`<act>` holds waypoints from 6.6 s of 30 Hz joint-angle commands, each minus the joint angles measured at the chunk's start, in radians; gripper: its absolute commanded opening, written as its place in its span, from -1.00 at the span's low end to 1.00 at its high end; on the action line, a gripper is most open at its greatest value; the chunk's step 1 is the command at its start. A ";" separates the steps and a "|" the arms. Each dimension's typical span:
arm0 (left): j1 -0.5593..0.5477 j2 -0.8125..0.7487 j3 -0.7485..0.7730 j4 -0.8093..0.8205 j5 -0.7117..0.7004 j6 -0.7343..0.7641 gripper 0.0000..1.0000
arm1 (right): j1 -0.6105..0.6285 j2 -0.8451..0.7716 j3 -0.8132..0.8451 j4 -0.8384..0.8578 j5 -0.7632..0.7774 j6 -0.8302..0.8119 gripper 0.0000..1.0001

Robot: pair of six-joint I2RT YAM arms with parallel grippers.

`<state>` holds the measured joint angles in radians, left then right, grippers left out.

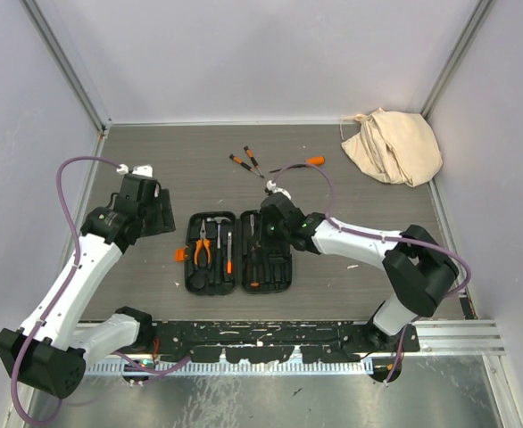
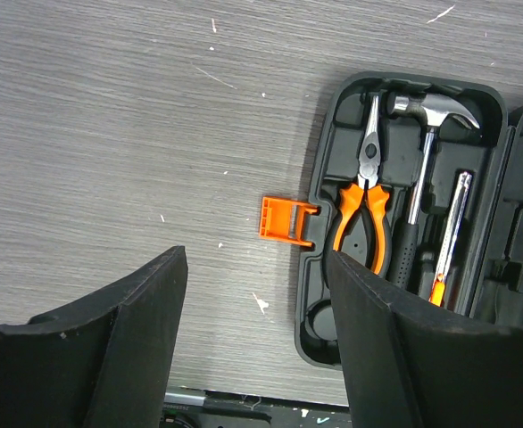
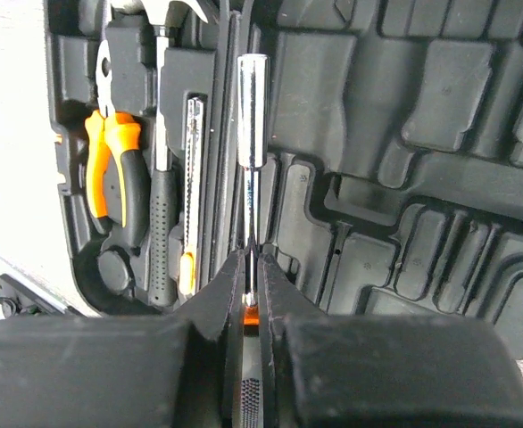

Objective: Sort the tools into containers
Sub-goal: Place the screwdriver in the storage box.

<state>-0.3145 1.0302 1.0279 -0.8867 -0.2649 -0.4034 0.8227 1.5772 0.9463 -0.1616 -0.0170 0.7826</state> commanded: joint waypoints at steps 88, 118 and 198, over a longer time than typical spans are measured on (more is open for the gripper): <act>-0.432 0.889 0.464 0.181 0.032 -0.257 -0.56 | 0.245 -0.210 -0.261 0.182 0.345 0.291 -0.33; -0.431 0.906 0.465 0.187 0.022 -0.247 -0.60 | 0.320 -0.037 -0.166 0.043 0.355 0.297 -0.40; -0.463 1.227 0.215 0.260 0.163 -0.451 -1.00 | 0.308 0.089 -0.171 -0.121 0.317 0.322 -0.97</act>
<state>-0.7597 1.9903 1.3914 -0.6384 -0.2832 -0.8146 1.1347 1.5715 0.8124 -0.1390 0.3122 1.1446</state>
